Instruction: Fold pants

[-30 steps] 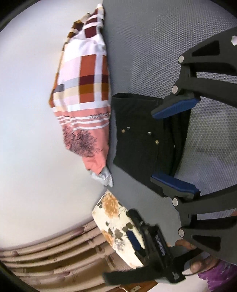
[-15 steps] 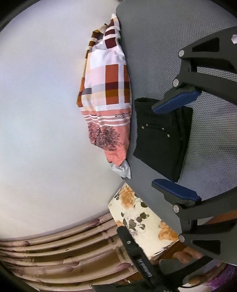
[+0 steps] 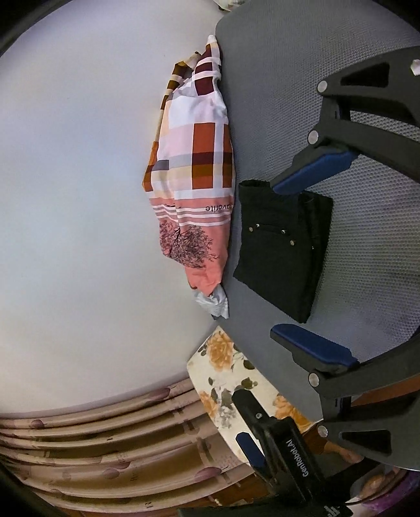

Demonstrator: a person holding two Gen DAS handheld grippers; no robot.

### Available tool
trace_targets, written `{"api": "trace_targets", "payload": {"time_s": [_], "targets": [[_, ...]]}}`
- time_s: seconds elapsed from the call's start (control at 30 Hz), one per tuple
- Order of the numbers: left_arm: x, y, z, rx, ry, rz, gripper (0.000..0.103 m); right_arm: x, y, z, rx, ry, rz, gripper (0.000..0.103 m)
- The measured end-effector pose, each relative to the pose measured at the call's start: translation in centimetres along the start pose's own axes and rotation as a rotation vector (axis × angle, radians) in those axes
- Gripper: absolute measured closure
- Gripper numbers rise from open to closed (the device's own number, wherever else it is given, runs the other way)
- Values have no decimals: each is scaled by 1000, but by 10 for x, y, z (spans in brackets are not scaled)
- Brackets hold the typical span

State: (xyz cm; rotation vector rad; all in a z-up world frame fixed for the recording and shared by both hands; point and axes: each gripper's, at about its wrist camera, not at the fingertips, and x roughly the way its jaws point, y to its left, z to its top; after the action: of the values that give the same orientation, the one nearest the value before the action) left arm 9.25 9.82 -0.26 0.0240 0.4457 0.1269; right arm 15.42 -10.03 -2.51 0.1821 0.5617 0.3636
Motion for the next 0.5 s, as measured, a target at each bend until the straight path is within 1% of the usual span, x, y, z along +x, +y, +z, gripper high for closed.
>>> {"api": "trace_targets", "payload": {"time_s": [0.1, 0.5], "targets": [[5, 0, -5, -4, 26, -12, 0, 2, 3, -1, -12, 9, -17, 21], [29, -1, -20, -17, 122, -47, 0, 10, 10, -8, -29, 43, -35, 18]]}}
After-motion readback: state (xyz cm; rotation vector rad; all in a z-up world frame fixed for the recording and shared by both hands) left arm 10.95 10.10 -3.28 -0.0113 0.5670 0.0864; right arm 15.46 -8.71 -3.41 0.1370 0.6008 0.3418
